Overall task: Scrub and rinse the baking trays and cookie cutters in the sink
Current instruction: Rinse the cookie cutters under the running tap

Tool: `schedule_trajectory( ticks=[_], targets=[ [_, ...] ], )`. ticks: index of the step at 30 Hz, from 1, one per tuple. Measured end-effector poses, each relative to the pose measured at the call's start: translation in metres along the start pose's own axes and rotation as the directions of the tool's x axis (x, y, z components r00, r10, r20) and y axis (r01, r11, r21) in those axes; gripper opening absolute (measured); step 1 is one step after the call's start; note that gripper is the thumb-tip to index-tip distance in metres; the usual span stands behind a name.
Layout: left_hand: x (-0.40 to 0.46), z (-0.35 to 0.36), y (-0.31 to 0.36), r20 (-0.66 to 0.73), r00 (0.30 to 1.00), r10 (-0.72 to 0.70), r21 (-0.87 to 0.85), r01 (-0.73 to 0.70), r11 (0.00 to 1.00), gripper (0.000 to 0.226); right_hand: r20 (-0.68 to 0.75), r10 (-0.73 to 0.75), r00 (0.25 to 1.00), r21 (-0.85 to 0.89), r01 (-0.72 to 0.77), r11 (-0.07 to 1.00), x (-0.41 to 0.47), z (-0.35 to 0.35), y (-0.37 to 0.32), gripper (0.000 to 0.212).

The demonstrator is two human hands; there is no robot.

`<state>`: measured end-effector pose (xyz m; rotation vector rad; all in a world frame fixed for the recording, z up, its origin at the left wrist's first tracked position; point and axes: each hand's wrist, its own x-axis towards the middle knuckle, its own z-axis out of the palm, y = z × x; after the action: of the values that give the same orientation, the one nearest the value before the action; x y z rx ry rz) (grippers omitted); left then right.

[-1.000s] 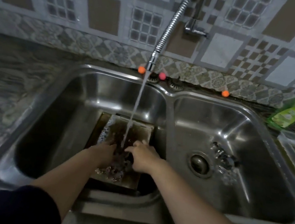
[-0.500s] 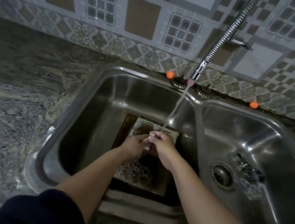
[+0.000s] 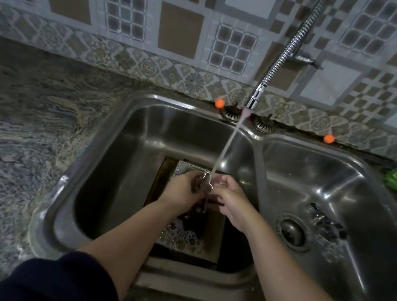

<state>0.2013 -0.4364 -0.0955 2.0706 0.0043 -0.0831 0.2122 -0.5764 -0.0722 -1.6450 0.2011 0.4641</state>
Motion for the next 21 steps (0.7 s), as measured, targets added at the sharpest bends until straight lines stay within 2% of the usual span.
schedule_trajectory(
  ticks=[2, 3, 5, 6, 8, 9, 12, 15, 17, 21],
  targets=[
    [0.003, -0.003, 0.002, 0.004, 0.998, 0.055, 0.134, -0.055, 0.989, 0.047, 0.062, -0.097, 0.993, -0.179, 0.107, 0.978, -0.003, -0.006, -0.005, 0.046],
    [0.004, -0.005, 0.003, 0.014, 0.996, 0.086, 0.188, -0.087, 0.978, 0.046, 0.097, -0.17, 0.981, -0.333, 0.193, 0.923, -0.004, -0.009, -0.007, 0.057],
    [0.006, -0.006, 0.006, 0.019, 0.987, 0.159, 0.27, -0.158, 0.95, 0.047, 0.165, -0.315, 0.935, -0.645, 0.344, 0.682, -0.004, -0.017, -0.01, 0.068],
    [0.006, -0.005, 0.009, 0.012, 0.981, 0.195, 0.294, -0.19, 0.937, 0.049, 0.193, -0.369, 0.909, -0.732, 0.384, 0.563, -0.004, -0.02, -0.012, 0.069],
    [0.006, -0.002, 0.017, -0.028, 0.971, 0.237, 0.299, -0.218, 0.929, 0.052, 0.219, -0.442, 0.87, -0.806, 0.416, 0.42, -0.004, -0.025, -0.013, 0.072],
    [0.006, -0.001, 0.023, -0.058, 0.965, 0.257, 0.295, -0.229, 0.928, 0.053, 0.217, -0.461, 0.86, -0.821, 0.417, 0.391, -0.004, -0.027, -0.013, 0.074],
    [0.003, 0.011, 0.044, -0.081, 0.945, 0.317, 0.246, -0.289, 0.925, 0.055, 0.185, -0.472, 0.862, -0.841, 0.387, 0.379, -0.006, -0.04, -0.011, 0.078],
    [0.009, 0.032, 0.058, -0.118, 0.95, 0.29, 0.14, -0.273, 0.952, 0.061, 0.065, -0.555, 0.829, -0.844, 0.343, 0.412, -0.016, -0.067, -0.017, 0.06],
    [0.017, 0.053, 0.066, -0.121, 0.945, 0.303, 0.104, -0.292, 0.951, 0.056, -0.055, -0.565, 0.823, -0.845, 0.263, 0.465, -0.022, -0.094, -0.019, 0.05],
    [0.025, 0.097, 0.087, 0.031, 0.954, 0.299, 0.236, -0.298, 0.925, 0.051, -0.264, -0.455, 0.851, -0.742, 0.122, 0.659, -0.019, -0.156, -0.003, 0.046]
  ],
)
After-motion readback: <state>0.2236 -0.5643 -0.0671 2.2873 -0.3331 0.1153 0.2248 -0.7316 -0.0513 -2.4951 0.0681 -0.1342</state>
